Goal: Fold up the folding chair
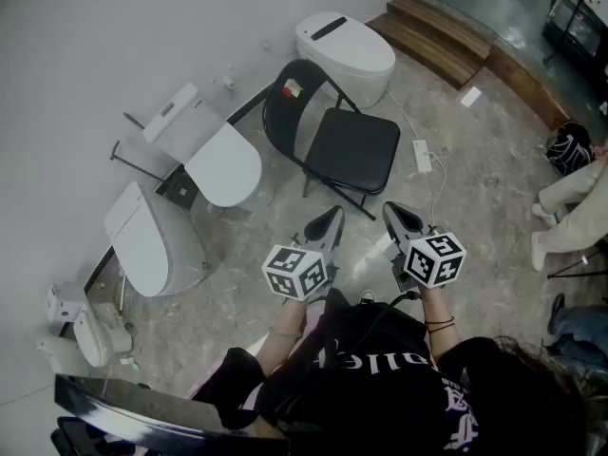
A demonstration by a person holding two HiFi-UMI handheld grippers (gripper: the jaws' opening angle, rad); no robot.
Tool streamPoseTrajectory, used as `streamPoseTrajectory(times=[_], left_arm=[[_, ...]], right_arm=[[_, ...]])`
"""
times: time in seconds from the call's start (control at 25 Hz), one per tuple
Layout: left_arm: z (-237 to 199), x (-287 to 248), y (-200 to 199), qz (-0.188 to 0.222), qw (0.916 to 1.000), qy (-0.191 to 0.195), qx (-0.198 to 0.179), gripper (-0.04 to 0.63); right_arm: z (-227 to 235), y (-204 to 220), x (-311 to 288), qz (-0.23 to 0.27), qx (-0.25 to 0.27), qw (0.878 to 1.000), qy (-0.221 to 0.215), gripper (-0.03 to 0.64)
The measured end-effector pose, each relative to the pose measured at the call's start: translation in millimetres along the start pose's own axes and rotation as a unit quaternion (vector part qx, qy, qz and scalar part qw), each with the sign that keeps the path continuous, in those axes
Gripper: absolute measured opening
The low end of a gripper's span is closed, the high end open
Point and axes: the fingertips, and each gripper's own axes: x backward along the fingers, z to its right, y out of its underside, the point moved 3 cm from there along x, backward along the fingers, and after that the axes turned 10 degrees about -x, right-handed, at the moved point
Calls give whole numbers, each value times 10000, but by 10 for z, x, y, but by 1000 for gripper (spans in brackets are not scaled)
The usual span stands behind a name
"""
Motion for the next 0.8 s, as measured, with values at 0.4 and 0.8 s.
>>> streamPoseTrajectory(times=[0.4, 0.8], left_arm=[[-104, -306, 14, -182, 9998, -57, -81, 5], [-1160, -794, -159, -192, 9997, -139, -81, 5]], right_arm=[[316, -140, -214, 72, -306, 9993, -209, 14], [484, -382, -1138, 30, -318, 9993, -204, 14]])
